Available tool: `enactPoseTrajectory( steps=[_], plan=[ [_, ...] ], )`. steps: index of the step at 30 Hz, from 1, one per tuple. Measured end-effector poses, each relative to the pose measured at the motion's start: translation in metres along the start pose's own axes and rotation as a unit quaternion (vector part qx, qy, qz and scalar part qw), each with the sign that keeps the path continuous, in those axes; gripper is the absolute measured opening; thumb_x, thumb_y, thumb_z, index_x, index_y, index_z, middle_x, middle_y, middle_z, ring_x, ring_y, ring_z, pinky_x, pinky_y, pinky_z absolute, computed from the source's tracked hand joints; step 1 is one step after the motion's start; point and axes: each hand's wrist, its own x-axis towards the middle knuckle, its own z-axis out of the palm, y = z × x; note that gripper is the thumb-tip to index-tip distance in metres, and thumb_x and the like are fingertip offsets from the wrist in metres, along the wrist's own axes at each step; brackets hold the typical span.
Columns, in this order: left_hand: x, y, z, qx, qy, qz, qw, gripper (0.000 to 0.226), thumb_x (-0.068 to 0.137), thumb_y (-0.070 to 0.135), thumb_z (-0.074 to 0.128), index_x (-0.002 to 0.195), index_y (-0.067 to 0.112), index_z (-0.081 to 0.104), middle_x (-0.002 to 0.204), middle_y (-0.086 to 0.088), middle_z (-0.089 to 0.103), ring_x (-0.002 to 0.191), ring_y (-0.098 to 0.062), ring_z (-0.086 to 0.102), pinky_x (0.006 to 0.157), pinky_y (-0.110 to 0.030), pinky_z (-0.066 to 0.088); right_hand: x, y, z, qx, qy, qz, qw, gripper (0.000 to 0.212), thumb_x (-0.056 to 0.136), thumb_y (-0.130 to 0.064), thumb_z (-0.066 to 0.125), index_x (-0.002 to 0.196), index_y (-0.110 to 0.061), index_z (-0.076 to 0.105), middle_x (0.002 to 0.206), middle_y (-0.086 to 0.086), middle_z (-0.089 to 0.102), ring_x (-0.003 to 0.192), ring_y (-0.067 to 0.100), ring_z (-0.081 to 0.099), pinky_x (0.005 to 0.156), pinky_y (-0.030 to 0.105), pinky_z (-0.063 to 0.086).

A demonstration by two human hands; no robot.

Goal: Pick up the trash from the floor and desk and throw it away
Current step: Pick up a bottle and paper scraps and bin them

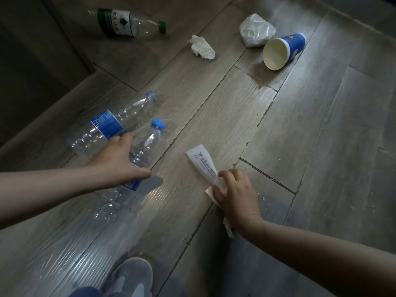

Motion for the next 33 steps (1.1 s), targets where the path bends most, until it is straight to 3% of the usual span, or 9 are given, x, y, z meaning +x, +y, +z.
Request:
enactPoseTrajectory(
  steps=[7,14,25,29,31,33],
  plan=[
    [0.000,-0.001,0.001,0.012,0.001,-0.004,1.000,0.104,0.051,0.048,0.077,0.140,0.023,0.031,0.114,-0.004,0.045,0.095,-0.020,0.050,0.084,-0.031,0.044,0.005,0.012,-0.013,0.033,0.005,0.039,0.999,0.034,0.085,-0.042,0.065,0.114,-0.024,0.060,0.121,-0.006,0.046,0.111,0.013,0.042,0.083,0.030,0.041],
    [-0.002,0.003,0.001,0.010,-0.006,0.000,1.000,0.096,0.055,0.040,0.081,0.137,0.020,0.034,0.111,-0.005,0.046,0.091,-0.021,0.053,0.083,-0.033,0.047,0.002,0.016,-0.013,0.028,0.003,0.015,0.999,0.033,0.089,-0.032,0.064,0.118,-0.018,0.061,0.113,-0.001,0.056,0.098,0.015,0.050,0.077,0.025,0.040],
    [-0.005,0.008,0.004,0.009,-0.018,0.007,1.000,0.103,0.052,0.047,0.077,0.140,0.021,0.031,0.111,-0.001,0.044,0.097,-0.018,0.050,0.082,-0.031,0.044,0.006,0.013,-0.019,0.035,-0.043,0.015,0.998,0.023,0.088,-0.030,0.062,0.108,-0.019,0.062,0.099,0.002,0.064,0.088,0.022,0.058,0.071,0.033,0.046],
    [-0.007,0.016,0.002,-0.007,-0.015,0.001,1.000,0.111,0.040,0.057,0.063,0.140,0.022,0.032,0.112,0.000,0.046,0.096,-0.017,0.052,0.086,-0.032,0.046,0.013,0.019,-0.034,0.172,-0.023,0.104,0.979,0.013,0.079,-0.020,0.069,0.089,-0.028,0.065,0.078,-0.013,0.063,0.073,0.009,0.062,0.057,0.022,0.050],
    [-0.008,0.021,0.002,-0.016,-0.010,0.003,1.000,0.110,0.038,0.058,0.061,0.139,0.022,0.034,0.108,0.002,0.048,0.093,-0.017,0.053,0.081,-0.030,0.046,0.017,0.026,-0.048,0.197,0.008,0.124,0.973,0.017,0.077,-0.015,0.070,0.083,-0.030,0.064,0.074,-0.017,0.062,0.065,-0.001,0.060,0.047,0.008,0.042],
    [-0.006,0.028,0.004,-0.035,-0.010,0.002,0.999,0.111,0.036,0.060,0.059,0.138,0.024,0.035,0.106,0.003,0.049,0.089,-0.015,0.054,0.075,-0.027,0.043,0.019,0.031,-0.065,0.208,0.025,0.132,0.969,0.019,0.077,-0.013,0.070,0.083,-0.030,0.065,0.074,-0.019,0.062,0.063,-0.009,0.060,0.044,0.004,0.038]
  ],
)
